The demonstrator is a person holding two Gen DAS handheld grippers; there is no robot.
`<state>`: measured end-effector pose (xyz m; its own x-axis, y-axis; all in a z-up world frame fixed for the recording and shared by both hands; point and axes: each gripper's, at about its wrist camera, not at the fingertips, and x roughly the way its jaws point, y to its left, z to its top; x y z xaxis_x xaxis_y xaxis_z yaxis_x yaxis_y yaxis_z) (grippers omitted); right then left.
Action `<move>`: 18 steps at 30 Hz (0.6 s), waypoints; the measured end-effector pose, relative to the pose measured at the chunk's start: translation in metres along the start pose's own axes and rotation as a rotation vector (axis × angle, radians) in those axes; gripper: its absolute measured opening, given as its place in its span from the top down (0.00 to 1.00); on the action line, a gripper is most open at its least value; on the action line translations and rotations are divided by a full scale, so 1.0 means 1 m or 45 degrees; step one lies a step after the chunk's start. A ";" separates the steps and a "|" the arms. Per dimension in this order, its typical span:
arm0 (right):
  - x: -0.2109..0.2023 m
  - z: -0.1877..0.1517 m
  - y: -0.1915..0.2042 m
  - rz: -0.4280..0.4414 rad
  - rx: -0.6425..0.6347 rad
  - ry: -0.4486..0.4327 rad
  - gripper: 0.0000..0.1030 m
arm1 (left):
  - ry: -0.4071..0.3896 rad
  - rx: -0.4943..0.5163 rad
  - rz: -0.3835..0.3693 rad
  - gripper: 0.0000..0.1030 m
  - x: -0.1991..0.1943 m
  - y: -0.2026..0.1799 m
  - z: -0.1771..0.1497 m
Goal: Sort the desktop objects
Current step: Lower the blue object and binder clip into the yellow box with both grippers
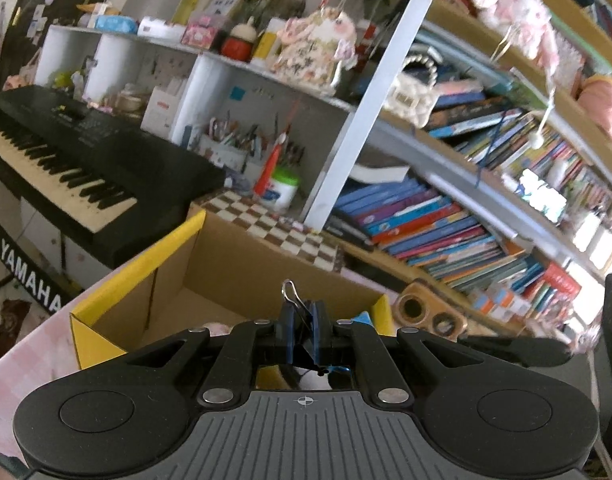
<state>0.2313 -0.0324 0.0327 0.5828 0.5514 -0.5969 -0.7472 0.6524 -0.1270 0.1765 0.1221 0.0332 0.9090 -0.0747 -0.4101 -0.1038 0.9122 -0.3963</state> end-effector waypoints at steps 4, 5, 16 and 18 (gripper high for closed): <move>0.018 0.003 -0.002 0.023 -0.067 0.043 0.69 | 0.036 0.009 0.044 0.93 0.017 0.001 -0.003; 0.023 0.004 -0.003 0.032 -0.078 0.059 0.69 | 0.042 0.009 0.052 0.93 0.021 0.002 -0.004; 0.064 0.007 -0.010 0.103 -0.170 0.216 0.69 | 0.131 0.000 0.130 0.93 0.052 0.015 -0.013; 0.070 0.007 -0.012 0.107 -0.179 0.241 0.69 | 0.133 0.033 0.133 0.93 0.056 0.012 -0.014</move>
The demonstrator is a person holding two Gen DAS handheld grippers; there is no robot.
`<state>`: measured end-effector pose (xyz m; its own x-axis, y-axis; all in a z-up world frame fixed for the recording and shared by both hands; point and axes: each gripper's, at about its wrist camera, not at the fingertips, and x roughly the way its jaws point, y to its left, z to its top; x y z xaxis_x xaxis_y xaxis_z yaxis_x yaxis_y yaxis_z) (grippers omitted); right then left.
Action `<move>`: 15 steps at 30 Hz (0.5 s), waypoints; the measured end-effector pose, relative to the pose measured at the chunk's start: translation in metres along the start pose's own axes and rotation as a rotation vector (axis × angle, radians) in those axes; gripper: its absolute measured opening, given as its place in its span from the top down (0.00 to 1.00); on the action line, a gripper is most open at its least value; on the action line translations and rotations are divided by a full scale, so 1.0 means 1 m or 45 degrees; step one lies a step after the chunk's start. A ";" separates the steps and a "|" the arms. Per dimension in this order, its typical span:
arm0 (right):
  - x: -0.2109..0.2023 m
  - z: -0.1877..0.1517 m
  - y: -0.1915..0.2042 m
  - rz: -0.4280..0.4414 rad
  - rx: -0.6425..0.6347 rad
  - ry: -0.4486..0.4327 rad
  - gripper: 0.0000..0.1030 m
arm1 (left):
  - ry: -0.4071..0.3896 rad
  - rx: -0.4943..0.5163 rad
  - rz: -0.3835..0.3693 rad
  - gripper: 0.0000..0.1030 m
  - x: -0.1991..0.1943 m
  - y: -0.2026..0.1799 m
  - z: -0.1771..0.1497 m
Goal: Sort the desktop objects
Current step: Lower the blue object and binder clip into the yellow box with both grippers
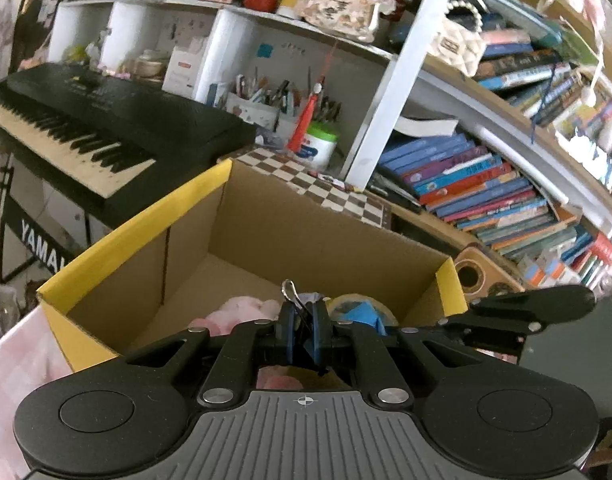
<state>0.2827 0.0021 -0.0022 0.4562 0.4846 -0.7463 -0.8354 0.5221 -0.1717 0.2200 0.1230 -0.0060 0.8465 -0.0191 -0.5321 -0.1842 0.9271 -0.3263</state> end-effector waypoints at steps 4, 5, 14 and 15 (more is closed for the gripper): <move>0.009 -0.002 -0.003 -0.004 -0.011 0.032 0.69 | 0.011 0.021 0.001 0.95 0.005 -0.003 0.000; 0.011 -0.003 -0.004 -0.004 -0.006 0.038 0.69 | 0.015 0.027 -0.003 0.95 0.006 -0.004 0.000; -0.001 -0.007 -0.004 -0.040 0.045 0.006 0.64 | -0.017 0.078 -0.064 0.92 -0.009 -0.010 0.000; -0.005 -0.007 -0.004 -0.045 0.062 -0.006 0.63 | -0.029 0.092 -0.076 0.91 -0.013 -0.011 0.001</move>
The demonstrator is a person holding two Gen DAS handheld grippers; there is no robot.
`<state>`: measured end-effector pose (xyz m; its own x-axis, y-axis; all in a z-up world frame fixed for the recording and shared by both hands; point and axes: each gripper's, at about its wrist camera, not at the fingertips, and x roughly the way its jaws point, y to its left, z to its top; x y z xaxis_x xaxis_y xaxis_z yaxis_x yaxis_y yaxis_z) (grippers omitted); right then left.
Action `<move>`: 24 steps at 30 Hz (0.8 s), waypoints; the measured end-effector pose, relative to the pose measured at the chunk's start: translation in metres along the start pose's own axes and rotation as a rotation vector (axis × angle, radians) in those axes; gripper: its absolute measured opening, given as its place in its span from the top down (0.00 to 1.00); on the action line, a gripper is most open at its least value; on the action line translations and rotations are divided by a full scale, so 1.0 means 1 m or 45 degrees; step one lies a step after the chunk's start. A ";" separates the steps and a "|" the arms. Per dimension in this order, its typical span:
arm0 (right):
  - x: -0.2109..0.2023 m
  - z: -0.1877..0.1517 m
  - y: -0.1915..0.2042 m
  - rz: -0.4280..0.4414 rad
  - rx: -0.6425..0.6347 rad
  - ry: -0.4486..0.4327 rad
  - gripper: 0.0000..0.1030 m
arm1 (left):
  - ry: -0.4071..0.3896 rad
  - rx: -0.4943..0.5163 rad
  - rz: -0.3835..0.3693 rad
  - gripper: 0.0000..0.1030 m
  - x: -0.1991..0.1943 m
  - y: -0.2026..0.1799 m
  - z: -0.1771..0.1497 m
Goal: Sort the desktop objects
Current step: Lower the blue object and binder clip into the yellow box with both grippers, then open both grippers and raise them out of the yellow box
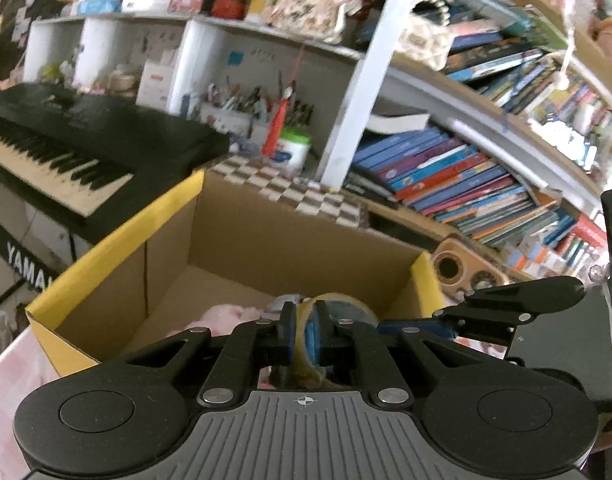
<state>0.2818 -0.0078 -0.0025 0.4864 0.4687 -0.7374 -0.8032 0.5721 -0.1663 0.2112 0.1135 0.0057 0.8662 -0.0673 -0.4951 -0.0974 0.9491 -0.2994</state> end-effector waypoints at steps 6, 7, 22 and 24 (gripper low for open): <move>-0.035 -0.006 0.000 -0.063 0.114 -0.088 0.61 | -0.069 0.048 -0.058 0.88 -0.029 -0.009 0.006; -0.041 -0.008 0.001 -0.074 0.131 -0.101 0.61 | -0.080 0.055 -0.068 0.88 -0.035 -0.010 0.007; -0.138 -0.056 0.037 -0.340 0.457 -0.289 0.61 | -0.149 0.192 -0.164 0.66 -0.111 -0.020 -0.008; -0.147 -0.065 0.040 -0.371 0.510 -0.301 0.61 | -0.152 0.214 -0.169 0.62 -0.119 -0.022 -0.015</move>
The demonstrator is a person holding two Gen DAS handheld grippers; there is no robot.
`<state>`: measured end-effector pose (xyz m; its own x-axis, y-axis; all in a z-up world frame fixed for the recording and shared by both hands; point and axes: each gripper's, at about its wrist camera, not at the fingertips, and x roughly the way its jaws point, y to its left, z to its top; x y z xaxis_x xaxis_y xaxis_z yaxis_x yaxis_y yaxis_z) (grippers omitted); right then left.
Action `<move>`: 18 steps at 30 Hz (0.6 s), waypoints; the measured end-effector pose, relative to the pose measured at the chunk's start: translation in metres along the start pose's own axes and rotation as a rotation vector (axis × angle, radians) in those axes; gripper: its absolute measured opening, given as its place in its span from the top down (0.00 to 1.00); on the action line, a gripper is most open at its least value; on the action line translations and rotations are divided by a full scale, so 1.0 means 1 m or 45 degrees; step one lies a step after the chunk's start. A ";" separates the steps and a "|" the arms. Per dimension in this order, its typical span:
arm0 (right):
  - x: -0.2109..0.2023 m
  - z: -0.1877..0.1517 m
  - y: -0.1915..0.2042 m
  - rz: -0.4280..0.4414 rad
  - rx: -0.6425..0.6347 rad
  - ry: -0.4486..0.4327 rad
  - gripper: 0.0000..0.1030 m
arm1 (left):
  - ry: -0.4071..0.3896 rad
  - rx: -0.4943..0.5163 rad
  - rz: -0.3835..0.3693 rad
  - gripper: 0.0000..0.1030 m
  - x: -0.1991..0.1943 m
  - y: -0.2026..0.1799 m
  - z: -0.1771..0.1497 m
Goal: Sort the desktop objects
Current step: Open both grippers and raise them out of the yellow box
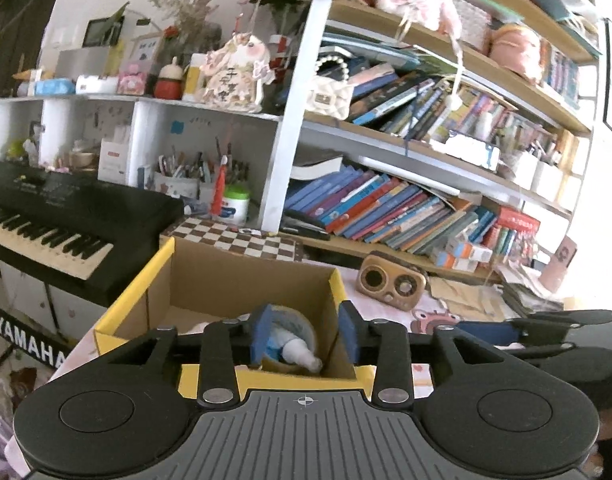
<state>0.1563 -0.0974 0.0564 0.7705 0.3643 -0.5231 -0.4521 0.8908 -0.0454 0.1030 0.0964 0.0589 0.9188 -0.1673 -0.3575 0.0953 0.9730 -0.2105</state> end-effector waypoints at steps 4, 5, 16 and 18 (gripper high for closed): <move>-0.021 -0.018 -0.004 -0.079 0.095 -0.018 0.61 | 0.023 0.038 -0.009 0.50 -0.013 -0.006 -0.013; -0.026 -0.023 -0.005 -0.097 0.121 -0.024 0.61 | 0.031 0.050 -0.009 0.47 -0.015 -0.008 -0.016; -0.067 -0.086 -0.003 -0.300 0.291 0.015 0.60 | 0.109 0.193 0.041 0.17 -0.036 -0.025 -0.059; -0.075 -0.096 -0.001 -0.319 0.310 0.024 0.60 | 0.114 0.222 0.043 0.15 -0.039 -0.030 -0.065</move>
<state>0.0559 -0.1518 0.0137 0.8347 0.1228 -0.5369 -0.1275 0.9914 0.0286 0.0399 0.0638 0.0199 0.8856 -0.1401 -0.4428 0.1370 0.9898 -0.0392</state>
